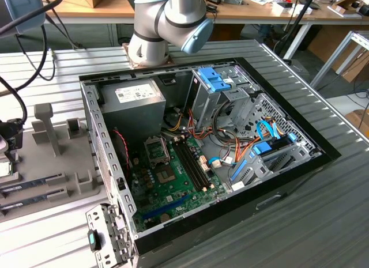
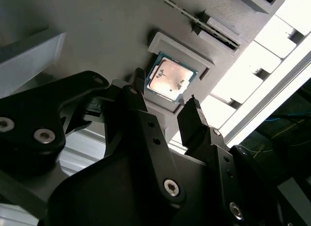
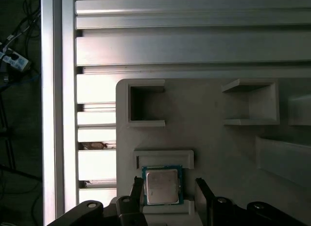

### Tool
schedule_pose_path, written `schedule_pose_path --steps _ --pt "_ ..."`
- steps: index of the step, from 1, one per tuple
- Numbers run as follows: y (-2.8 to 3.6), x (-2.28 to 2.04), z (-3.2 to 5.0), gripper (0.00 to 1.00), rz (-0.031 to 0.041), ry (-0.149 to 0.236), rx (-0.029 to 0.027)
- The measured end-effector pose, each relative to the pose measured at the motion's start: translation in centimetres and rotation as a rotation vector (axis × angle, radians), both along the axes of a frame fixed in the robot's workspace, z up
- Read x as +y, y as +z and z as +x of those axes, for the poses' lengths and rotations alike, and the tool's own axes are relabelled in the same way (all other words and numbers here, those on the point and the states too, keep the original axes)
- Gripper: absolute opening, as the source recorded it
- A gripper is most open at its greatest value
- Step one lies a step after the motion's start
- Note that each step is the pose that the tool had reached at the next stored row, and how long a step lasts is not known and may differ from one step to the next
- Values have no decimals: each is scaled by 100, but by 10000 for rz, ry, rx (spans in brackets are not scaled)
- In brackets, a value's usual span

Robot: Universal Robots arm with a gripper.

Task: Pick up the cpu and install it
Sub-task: 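Pick up the cpu and move it towards the insertion slot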

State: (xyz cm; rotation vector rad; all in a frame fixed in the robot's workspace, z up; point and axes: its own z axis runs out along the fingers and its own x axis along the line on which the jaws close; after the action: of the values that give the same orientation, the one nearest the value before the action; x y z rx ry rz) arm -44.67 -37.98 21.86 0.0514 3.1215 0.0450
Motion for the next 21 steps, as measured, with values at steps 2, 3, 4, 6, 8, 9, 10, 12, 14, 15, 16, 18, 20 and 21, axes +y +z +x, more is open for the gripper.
schedule_pose_path --steps 2,3,4,6,8,9,10,12,14,15,16,18,20,21 --pt "-3 0 0 54 0 0 1" --pt "-6 0 0 54 0 0 1" --pt "-7 0 0 54 0 0 1" --pt "-10 0 0 54 0 0 0" --pt "-12 0 0 54 0 0 1" --pt "-16 0 0 54 -1 0 0" --pt "-17 0 0 54 0 0 0" --pt "-21 0 0 54 0 0 0" --pt "-26 0 0 54 0 0 -1" --pt "-28 0 -1 54 0 -1 1" --pt "-31 0 -2 54 0 0 -1" --pt "-36 0 -10 54 0 0 -1" --pt "-42 0 -11 54 0 0 0" --pt "-48 0 -13 54 -1 0 0"
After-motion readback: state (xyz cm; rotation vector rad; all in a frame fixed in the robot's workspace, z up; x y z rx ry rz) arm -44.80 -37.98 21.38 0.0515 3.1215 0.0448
